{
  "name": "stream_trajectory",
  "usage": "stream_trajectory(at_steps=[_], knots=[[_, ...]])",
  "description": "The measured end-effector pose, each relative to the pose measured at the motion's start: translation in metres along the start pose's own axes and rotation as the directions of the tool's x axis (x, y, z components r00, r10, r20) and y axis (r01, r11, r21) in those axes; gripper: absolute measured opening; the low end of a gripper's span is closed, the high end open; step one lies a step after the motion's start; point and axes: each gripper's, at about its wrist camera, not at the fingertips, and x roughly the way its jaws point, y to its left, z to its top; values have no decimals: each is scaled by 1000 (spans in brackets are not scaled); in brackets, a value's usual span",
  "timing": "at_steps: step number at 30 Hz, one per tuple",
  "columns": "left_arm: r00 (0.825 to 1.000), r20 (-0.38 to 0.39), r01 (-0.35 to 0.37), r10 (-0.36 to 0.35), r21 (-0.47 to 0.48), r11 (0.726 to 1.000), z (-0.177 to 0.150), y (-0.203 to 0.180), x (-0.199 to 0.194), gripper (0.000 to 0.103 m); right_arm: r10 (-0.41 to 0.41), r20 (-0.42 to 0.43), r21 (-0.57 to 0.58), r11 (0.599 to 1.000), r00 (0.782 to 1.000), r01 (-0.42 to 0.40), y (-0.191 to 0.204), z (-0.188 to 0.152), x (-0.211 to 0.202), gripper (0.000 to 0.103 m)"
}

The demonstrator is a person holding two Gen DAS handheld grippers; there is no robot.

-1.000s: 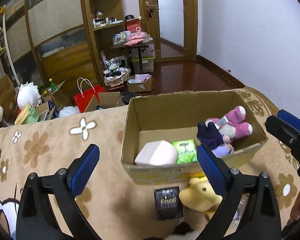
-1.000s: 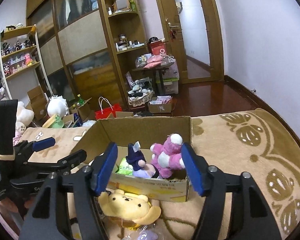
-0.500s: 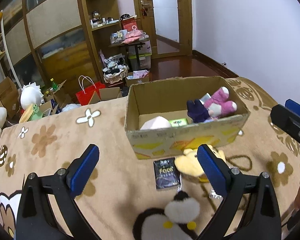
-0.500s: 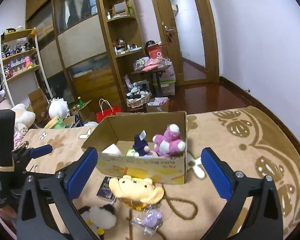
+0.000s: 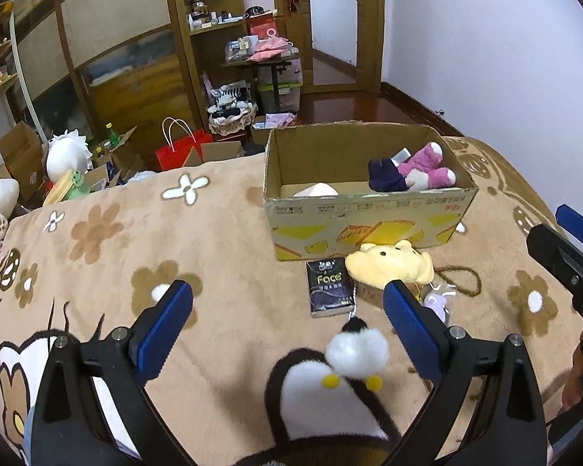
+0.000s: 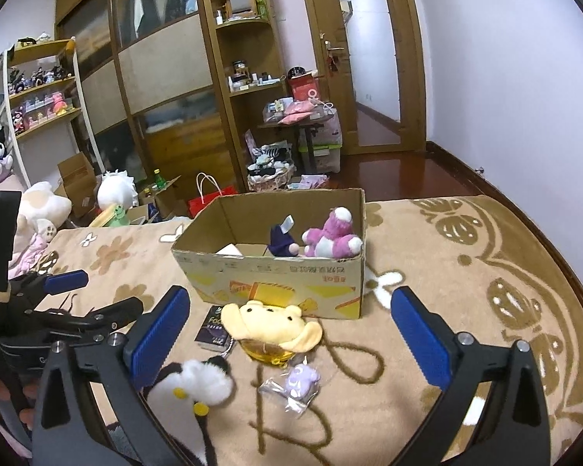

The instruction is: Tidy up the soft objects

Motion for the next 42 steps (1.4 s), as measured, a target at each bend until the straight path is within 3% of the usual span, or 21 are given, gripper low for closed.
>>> stream_trajectory(at_steps=[9, 21, 35, 42], knots=[[999, -41, 24, -22, 34, 999, -6, -11, 9, 98, -13, -36, -7, 1000, 999, 13, 1, -13, 7, 103], [986, -156, 59, -52, 43, 997, -13, -22, 46, 98, -36, -132, -2, 999, 991, 36, -8, -31, 47, 103], [952, -293, 105, -89, 41, 994, -22, -30, 83, 97, -20, -239, 97, 994, 971, 44, -29, -46, 83, 103], [923, -373, 121, -90, 60, 991, -30, -37, 102, 97, -11, -301, 126, 991, 954, 52, -36, -53, 102, 103]])
